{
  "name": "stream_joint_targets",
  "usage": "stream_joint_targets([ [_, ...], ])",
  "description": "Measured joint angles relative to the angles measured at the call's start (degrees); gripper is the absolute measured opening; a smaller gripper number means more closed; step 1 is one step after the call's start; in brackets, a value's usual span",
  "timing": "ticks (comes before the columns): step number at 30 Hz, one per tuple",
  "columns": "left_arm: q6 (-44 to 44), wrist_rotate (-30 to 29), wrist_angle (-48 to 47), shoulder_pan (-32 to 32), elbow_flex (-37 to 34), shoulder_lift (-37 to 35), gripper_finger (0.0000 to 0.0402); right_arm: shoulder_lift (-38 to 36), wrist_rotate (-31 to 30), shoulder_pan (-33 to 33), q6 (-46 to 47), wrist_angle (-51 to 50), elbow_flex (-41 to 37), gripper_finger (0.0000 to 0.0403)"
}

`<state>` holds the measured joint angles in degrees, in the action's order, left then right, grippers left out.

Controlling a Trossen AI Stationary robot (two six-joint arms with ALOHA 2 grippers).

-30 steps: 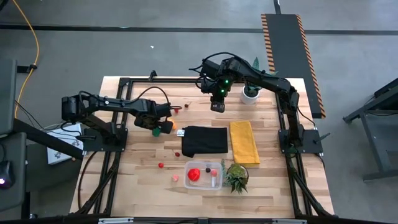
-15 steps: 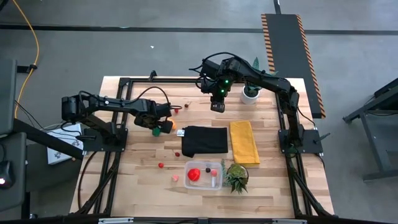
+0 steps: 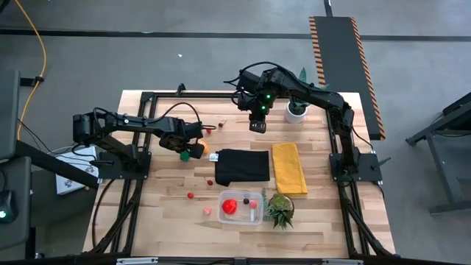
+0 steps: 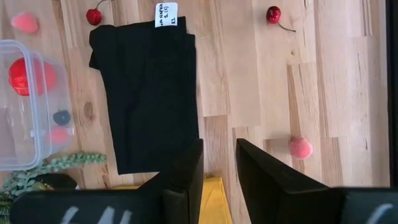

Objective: Pick and placing Produce into tupperware
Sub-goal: Put the bell pepper into the transparent bin

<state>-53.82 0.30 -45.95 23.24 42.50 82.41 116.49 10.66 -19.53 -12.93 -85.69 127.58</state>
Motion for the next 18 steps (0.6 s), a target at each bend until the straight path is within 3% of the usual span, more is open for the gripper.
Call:
stream_joint_targets([
  [18, 0.71, 0.08, 0.55, 0.05, -0.48, 0.03, 0.0317, 0.00, 0.00, 0.00, 0.00, -0.01, 0.01, 0.0086],
])
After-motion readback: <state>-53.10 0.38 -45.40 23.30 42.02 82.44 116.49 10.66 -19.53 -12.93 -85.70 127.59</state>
